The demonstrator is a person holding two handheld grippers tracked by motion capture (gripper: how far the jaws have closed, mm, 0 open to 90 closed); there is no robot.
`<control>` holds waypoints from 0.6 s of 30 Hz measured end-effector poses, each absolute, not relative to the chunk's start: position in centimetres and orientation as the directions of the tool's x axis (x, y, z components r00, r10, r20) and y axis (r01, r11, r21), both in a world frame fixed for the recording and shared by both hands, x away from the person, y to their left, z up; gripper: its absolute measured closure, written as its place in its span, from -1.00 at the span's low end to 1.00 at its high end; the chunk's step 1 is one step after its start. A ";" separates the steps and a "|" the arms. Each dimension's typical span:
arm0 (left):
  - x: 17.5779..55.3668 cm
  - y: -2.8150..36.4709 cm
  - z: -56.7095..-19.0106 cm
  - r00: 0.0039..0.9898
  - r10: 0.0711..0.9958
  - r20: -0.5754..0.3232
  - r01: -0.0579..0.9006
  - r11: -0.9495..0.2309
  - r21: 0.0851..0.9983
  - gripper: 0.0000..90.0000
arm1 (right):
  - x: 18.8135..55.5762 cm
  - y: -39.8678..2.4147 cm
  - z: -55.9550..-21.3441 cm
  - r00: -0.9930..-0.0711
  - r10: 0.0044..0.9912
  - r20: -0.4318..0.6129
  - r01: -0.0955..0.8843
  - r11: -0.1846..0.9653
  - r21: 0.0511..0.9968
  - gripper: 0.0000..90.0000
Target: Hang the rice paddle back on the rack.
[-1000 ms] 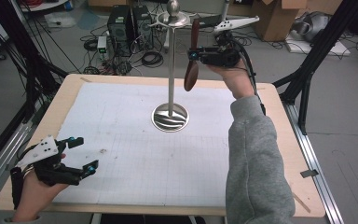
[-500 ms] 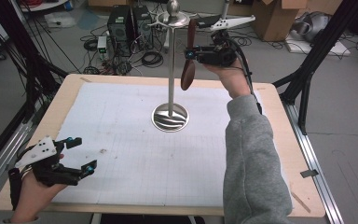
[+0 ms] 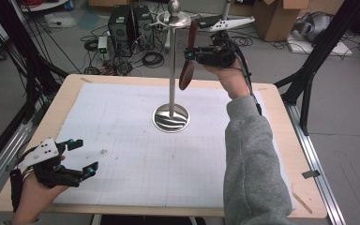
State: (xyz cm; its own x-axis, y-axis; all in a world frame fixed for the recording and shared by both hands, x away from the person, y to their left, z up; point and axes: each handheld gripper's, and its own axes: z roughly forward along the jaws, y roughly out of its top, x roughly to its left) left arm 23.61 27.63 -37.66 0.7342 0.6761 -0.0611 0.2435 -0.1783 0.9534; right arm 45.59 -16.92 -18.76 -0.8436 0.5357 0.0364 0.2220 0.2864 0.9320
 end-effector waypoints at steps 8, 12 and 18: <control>23.6 27.8 -37.6 0.733 0.677 -0.063 0.234 -0.164 0.958 -0.95 | 45.4 -17.1 -19.0 -0.834 0.551 0.033 0.212 0.264 0.941 0.50; 23.6 27.9 -37.5 0.733 0.676 -0.075 0.237 -0.150 0.960 -0.95 | 45.2 -17.2 -19.2 -0.827 0.562 0.017 0.200 0.266 0.943 0.27; 23.6 28.1 -37.3 0.733 0.677 -0.073 0.229 -0.145 0.963 -0.95 | 44.9 -16.5 -19.8 -0.815 0.577 -0.041 0.170 0.306 0.937 -0.14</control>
State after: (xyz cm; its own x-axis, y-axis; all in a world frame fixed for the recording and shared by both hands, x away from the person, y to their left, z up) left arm 23.63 28.13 -37.32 0.7327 0.6767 -0.0727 0.2293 -0.1449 0.9625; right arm 44.88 -16.53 -19.82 -0.8155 0.5773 -0.0407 0.1697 0.3058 0.9368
